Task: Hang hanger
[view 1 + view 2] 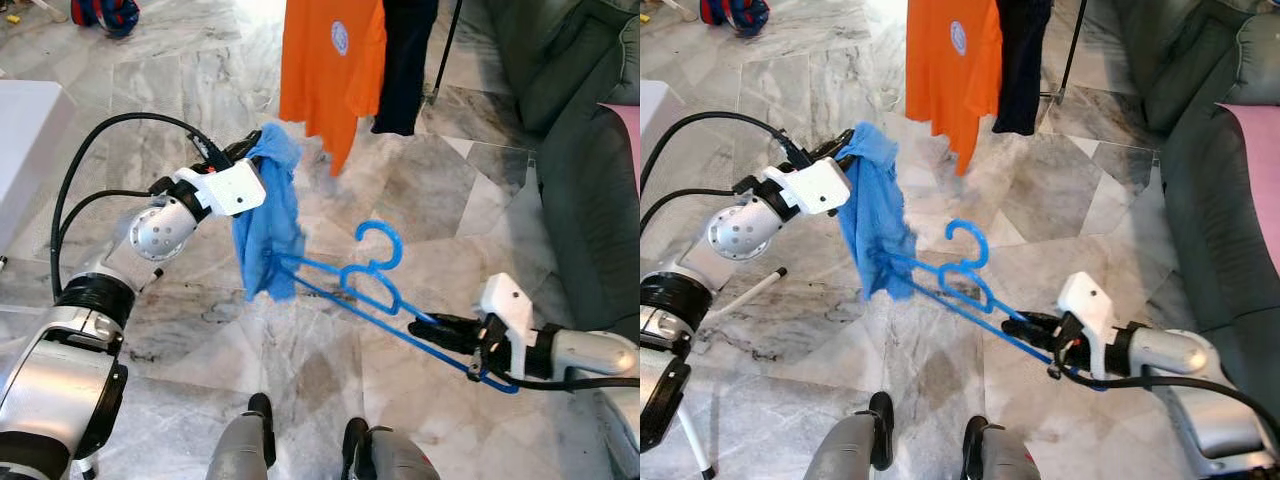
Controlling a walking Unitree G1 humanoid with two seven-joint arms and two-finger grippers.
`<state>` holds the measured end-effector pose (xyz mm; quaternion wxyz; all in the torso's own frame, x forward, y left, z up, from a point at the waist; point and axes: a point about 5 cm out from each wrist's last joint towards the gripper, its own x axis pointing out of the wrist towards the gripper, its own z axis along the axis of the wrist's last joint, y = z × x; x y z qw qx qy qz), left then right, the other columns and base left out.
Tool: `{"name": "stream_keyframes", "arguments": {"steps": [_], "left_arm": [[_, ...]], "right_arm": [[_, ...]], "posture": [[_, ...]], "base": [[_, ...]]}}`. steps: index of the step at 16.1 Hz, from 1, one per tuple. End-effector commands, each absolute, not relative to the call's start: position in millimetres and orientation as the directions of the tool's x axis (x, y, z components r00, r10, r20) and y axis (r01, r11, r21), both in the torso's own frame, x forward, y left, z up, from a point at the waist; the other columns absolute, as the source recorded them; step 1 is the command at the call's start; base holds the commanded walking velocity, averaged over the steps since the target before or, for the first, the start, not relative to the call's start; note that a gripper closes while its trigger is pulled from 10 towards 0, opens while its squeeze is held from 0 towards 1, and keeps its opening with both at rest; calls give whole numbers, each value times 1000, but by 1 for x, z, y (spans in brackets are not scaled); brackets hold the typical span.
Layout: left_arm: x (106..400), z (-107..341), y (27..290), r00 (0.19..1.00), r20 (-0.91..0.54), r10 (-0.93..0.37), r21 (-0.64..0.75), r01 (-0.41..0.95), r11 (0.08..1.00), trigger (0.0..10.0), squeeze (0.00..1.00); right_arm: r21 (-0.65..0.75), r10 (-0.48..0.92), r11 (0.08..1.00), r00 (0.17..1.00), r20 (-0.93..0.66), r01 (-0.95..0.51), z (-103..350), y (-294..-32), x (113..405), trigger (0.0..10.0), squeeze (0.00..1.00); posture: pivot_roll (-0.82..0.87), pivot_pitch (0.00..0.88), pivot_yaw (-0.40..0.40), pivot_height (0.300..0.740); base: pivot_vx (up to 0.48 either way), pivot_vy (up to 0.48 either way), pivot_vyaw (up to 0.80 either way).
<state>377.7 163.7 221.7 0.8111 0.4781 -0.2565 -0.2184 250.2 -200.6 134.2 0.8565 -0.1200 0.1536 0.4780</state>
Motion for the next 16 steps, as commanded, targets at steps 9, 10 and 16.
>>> {"name": "stream_keyframes", "arguments": {"steps": [9,10,16], "left_arm": [[380,229,183,804,200,-559,914,54,403,10000,0],[381,230,187,812,192,-551,918,50,393,10000,0],[370,216,180,750,132,-648,916,156,368,10000,0]], "right_arm": [[-245,663,583,628,-407,-774,145,-228,266,10000,0],[-259,648,603,653,-393,-755,149,-232,269,10000,0],[-368,556,689,781,-285,-625,150,-234,290,10000,0]], "posture": [[70,309,6,740],[70,309,6,740],[74,316,6,740]], "base": [[0,0,0],[0,0,0],[0,0,0]]}}
